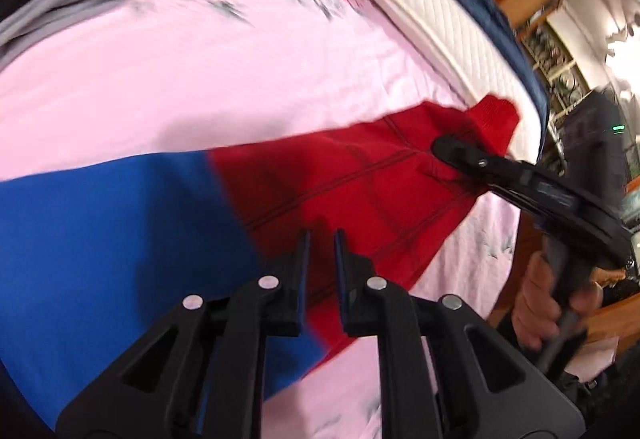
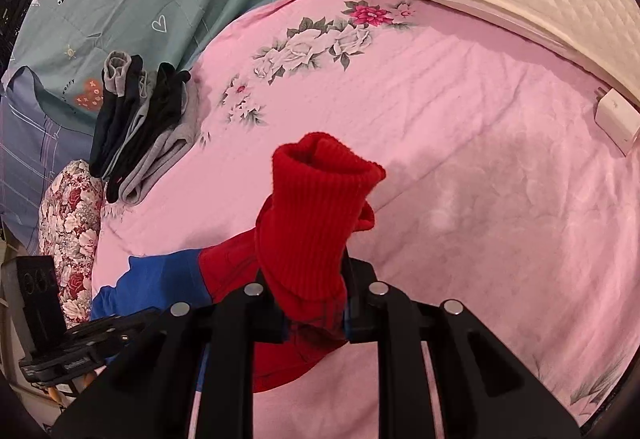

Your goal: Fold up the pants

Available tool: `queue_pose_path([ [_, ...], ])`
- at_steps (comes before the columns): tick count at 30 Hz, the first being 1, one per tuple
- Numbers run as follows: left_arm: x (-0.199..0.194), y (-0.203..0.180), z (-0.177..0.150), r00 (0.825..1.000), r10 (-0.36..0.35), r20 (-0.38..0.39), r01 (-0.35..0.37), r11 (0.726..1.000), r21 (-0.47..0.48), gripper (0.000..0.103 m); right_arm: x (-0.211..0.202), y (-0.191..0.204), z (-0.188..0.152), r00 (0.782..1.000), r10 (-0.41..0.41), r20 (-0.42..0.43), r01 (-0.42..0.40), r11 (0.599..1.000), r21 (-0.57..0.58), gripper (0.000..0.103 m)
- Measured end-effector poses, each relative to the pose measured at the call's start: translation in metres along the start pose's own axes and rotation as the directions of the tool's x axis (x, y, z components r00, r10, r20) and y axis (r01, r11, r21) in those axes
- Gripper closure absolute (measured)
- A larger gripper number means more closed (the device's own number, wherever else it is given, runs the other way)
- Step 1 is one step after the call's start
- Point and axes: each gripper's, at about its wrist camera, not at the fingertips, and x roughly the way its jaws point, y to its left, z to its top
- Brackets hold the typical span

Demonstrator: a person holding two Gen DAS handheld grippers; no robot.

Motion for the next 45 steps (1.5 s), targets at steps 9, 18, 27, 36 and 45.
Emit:
queue_pose_path([
  [9,0.033,-0.014,0.003,0.996,0.087,-0.033,-0.086,0.995,0.041,0.092,0.004,0.0,-0.004,0.999,0.043,-0.019,-0.043,0.999,-0.012,0.084],
  [18,-0.083,0.072,-0.036,0.963,0.219,0.156,-0.197,0.97,-0.145,0.092,-0.004,0.009,0.001,0.999,0.043,-0.007,-0.043,0.999,-0.024,0.084],
  [27,-0.144,0.195,-0.111,0.908,0.388,0.158,-0.309,0.875,-0.374,0.092,-0.015,0.083,-0.007,0.997,-0.022,0.071,0.036,0.979,-0.198,0.084],
  [36,-0.142,0.226,-0.128,0.925,0.304,0.227,-0.205,0.904,-0.374,0.089,0.034,0.192,-0.043,0.988,-0.133,0.082,0.156,0.882,-0.445,0.085],
  [45,-0.139,0.23,-0.127,0.938,0.242,0.247,-0.13,0.909,-0.396,0.089,0.103,0.249,-0.094,0.975,-0.22,-0.006,0.174,0.788,-0.59,0.075],
])
